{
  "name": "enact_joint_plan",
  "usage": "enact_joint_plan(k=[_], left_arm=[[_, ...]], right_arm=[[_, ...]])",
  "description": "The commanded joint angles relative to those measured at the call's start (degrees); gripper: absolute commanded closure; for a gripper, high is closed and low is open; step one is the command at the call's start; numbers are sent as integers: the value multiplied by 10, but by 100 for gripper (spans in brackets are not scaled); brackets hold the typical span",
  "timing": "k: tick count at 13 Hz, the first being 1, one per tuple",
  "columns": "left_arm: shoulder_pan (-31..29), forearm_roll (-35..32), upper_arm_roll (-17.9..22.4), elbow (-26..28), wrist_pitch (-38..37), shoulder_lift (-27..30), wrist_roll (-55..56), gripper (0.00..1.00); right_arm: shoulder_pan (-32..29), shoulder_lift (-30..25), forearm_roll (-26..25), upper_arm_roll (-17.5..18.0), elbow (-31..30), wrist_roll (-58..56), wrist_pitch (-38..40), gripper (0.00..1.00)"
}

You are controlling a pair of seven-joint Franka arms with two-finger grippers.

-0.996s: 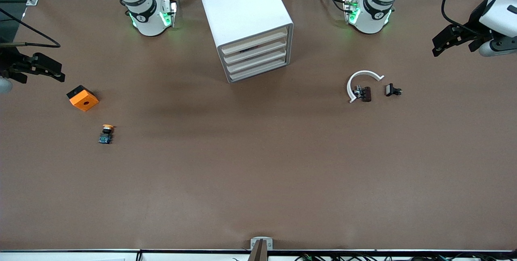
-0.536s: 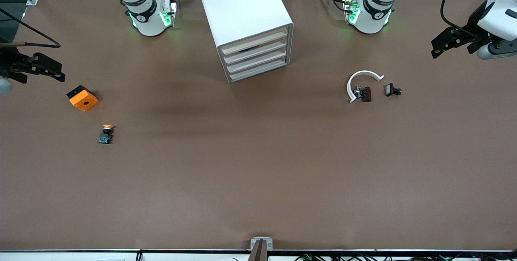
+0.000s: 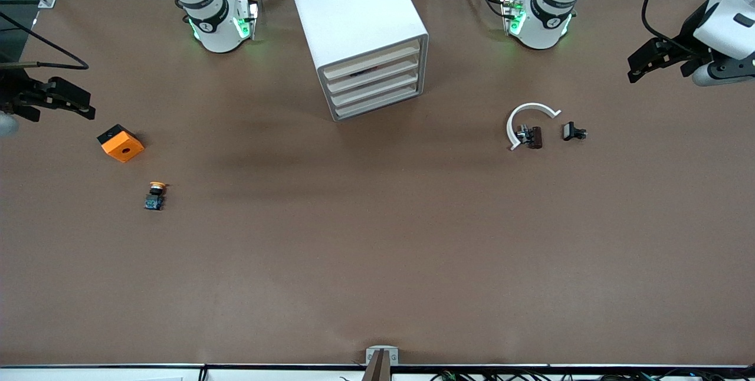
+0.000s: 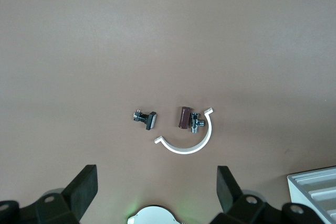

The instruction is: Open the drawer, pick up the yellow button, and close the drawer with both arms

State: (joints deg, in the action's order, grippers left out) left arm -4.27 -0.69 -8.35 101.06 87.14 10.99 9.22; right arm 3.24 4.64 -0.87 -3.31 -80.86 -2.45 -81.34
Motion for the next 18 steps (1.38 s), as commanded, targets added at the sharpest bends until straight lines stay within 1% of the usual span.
enact_joint_plan(k=[1, 5, 9, 12, 14, 18], left_arm=[[0, 8, 2, 2, -8, 10, -10, 0], [-1, 7, 3, -12, -15, -3, -13, 0], [-3, 7, 5, -46, -15, -29, -15, 0], [-4, 7, 6, -48, -15, -31, -14, 0], [-3, 7, 6, -66, -16, -46, -12, 0], [-4, 7, 7, -76, -15, -58, -12, 0]], right_arm=[[3, 2, 3, -1, 10, 1, 8, 0], [3, 2, 3, -1, 10, 1, 8, 0], [4, 2, 3, -1, 10, 1, 8, 0], [4, 2, 2, -1, 11, 0, 8, 0], [4, 2, 2, -1, 11, 1, 8, 0], [4, 3, 2, -1, 11, 1, 8, 0]])
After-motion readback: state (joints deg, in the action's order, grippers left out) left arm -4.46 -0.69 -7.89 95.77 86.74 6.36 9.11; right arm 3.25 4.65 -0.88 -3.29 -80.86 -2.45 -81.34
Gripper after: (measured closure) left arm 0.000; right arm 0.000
